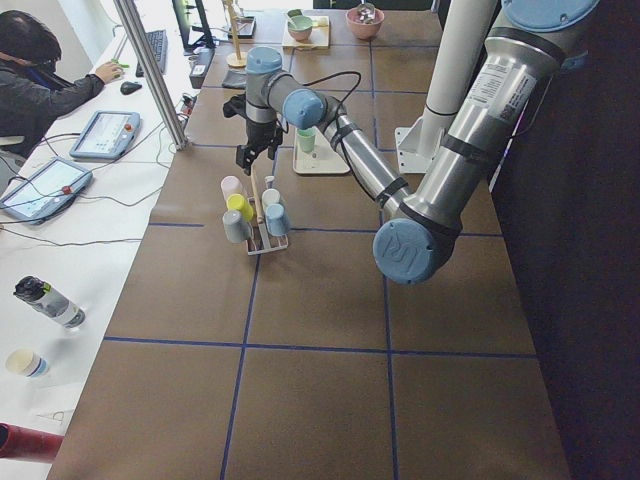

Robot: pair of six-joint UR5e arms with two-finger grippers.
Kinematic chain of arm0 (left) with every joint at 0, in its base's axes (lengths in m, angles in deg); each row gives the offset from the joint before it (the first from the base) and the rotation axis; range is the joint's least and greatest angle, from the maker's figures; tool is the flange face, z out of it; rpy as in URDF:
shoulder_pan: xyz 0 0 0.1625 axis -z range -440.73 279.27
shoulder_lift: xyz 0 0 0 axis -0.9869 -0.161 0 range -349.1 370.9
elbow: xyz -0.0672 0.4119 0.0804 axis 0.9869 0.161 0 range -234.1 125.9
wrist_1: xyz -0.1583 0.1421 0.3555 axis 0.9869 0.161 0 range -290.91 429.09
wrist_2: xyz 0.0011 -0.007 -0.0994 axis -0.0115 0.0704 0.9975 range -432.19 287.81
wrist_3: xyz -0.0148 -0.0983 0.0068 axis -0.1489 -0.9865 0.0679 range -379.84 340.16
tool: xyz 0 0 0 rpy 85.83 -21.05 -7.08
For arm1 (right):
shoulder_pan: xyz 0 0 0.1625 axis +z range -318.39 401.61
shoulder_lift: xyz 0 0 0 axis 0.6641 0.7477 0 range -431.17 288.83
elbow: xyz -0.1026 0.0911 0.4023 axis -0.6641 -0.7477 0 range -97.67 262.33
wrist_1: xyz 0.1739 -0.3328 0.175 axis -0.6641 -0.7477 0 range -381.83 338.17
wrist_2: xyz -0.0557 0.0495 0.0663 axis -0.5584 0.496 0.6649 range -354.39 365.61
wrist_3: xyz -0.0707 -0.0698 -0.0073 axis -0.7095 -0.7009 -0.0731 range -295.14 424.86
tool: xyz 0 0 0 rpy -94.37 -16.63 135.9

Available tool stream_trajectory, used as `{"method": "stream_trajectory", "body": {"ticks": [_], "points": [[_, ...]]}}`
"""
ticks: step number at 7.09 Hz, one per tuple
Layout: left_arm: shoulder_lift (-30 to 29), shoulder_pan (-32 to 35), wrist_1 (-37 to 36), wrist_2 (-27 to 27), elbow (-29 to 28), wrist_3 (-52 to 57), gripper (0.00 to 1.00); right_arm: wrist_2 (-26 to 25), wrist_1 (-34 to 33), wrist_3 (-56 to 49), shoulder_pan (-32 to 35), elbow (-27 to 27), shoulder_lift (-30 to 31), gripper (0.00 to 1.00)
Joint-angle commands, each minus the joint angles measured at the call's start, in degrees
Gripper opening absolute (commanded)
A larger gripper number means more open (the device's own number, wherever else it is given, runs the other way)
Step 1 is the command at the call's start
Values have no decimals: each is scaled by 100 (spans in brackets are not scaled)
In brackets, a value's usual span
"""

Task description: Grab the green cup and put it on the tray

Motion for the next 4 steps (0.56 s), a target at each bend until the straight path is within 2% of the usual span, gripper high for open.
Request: {"method": "stream_trajectory", "body": {"ticks": [1,2,3,4], "points": [[522,1124,56,631,-834,41,100,0,0,0,-3,-7,-6,100],[759,1286,84,633,-961,146,100,0,0,0,5,2,2,100],[1022,1453,84,607,-1067,634,100,0,0,-9,-3,-7,2,100],[1103,1933,32,641,-1372,1431,100,0,0,-9,-3,2,2,100]]}}
